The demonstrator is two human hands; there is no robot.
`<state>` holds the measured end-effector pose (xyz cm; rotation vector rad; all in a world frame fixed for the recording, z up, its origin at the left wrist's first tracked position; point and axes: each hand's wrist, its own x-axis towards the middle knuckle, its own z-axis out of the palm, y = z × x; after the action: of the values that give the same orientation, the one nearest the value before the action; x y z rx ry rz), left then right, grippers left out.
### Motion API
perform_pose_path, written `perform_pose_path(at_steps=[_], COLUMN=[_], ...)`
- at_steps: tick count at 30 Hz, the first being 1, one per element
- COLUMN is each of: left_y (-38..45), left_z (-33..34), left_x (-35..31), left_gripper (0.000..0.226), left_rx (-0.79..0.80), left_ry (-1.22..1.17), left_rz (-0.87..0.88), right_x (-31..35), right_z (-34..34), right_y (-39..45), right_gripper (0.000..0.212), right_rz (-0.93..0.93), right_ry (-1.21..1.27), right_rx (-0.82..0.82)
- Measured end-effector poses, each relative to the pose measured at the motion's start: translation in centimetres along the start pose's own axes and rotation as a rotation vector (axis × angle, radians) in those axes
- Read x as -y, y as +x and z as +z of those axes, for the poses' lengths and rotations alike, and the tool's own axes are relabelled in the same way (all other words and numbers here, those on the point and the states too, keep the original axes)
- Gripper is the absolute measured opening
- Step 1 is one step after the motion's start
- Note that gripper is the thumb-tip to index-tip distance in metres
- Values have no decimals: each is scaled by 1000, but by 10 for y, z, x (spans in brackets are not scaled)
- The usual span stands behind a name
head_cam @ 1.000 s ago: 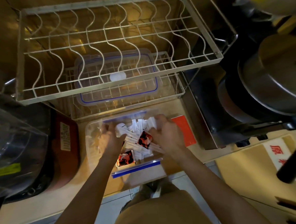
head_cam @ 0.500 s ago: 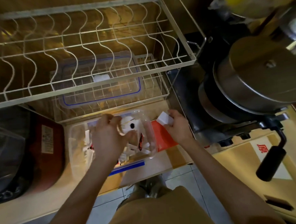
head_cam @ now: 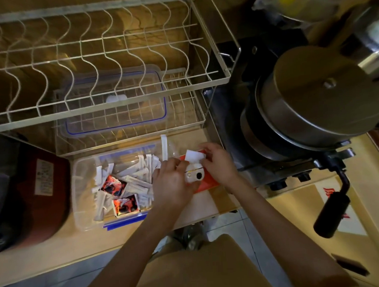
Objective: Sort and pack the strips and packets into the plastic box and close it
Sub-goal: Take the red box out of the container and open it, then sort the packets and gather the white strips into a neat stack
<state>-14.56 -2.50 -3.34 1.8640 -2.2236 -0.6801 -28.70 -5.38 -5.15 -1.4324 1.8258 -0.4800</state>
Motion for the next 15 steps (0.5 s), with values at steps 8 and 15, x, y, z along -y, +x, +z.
perform_pose_path(at_steps=[8, 15], left_y=[8, 9], left_z=[34, 40], left_x=[1, 0], left_gripper=[56, 55], left_rx=[6, -38], left_ry=[246, 284], left_rz=[109, 124], right_x=[-4, -9], right_z=[-10, -4], right_y=[-10, -12], right_gripper=[35, 36], right_rz=[17, 48], right_ry=[38, 30], right_rx=[40, 76])
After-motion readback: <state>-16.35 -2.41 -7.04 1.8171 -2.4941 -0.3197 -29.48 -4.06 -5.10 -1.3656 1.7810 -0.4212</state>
